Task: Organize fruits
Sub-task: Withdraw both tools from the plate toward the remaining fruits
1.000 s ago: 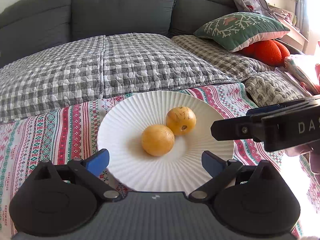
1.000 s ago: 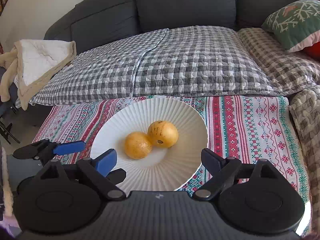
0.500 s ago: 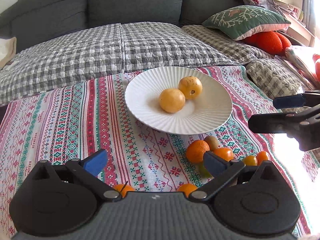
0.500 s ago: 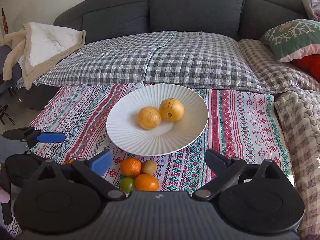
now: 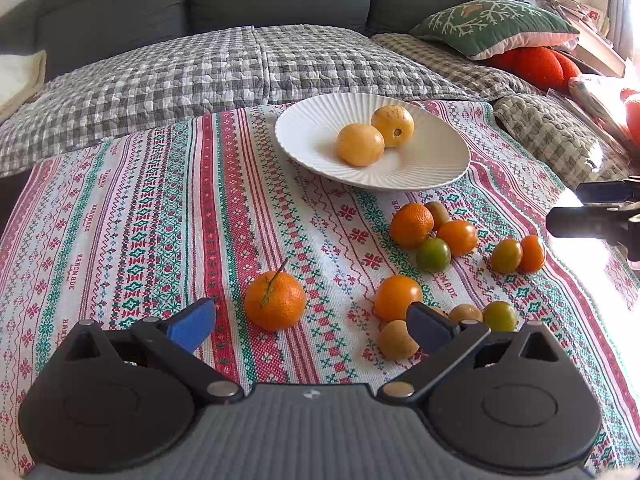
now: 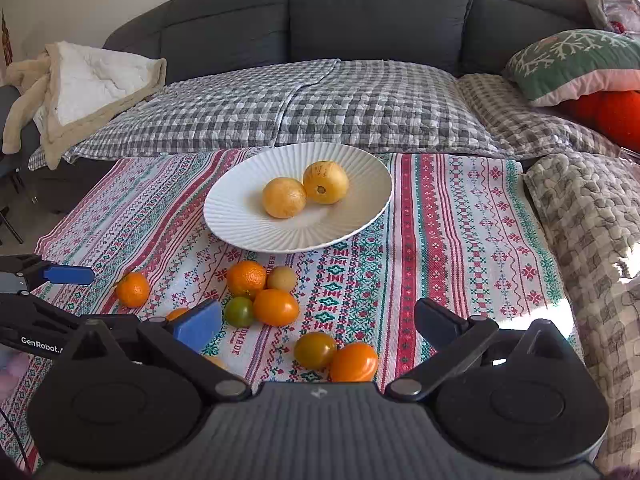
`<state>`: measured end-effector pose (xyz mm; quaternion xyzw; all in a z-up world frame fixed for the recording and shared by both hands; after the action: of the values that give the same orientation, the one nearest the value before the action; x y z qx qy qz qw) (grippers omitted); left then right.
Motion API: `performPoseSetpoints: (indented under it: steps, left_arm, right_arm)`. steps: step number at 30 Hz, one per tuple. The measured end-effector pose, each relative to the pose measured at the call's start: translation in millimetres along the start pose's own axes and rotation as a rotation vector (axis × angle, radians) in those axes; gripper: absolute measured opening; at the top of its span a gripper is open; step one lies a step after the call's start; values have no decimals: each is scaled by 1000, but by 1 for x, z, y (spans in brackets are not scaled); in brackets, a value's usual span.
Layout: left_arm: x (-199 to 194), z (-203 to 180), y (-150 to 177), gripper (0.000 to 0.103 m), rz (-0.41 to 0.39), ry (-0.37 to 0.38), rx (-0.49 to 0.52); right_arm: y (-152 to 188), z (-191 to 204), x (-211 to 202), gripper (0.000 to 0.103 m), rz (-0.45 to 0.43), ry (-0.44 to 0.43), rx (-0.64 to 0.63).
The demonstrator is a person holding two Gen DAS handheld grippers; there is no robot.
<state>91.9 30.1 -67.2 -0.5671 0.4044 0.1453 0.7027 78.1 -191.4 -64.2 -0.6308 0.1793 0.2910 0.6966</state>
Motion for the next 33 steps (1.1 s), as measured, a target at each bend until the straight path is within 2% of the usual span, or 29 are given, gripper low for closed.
performPoseSetpoints:
  steps: [4,9,21,26,30,33]
  left_arm:
    - [0,-4,13,87,9,4,30]
    - [1,0,20,87,-23,-11,41]
    - [19,26,31,87,-94,-93,-61]
    - [22,28,35,88,-139,-88,-70]
    - [25,28,33,88,-139,-88,-70]
    - [27,27,31,88,-136,-93,-65]
  right_arm:
    - [17,-4,4,103,36,25,-31]
    - [31,-8,5,103,57,50,-72]
    - [58,-35,29,103,104,107,-33]
    - [63,-34,29,103,43,104,-65]
    - [67,-33,29,103,-12,103,-75]
    - [64,-34,31,103,-14,99,-74]
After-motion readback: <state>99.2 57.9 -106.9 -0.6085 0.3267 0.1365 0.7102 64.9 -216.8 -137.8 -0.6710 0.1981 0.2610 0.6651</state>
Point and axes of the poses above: each gripper's, at about its wrist camera, not at the fingertips, and x roughly the way its jaws point, z to its left, y to its underside, the point moved 6 cm from there along x, roughly the way its jaws point, and after that the axes turned 3 degrees about x, right-handed, at the moved point
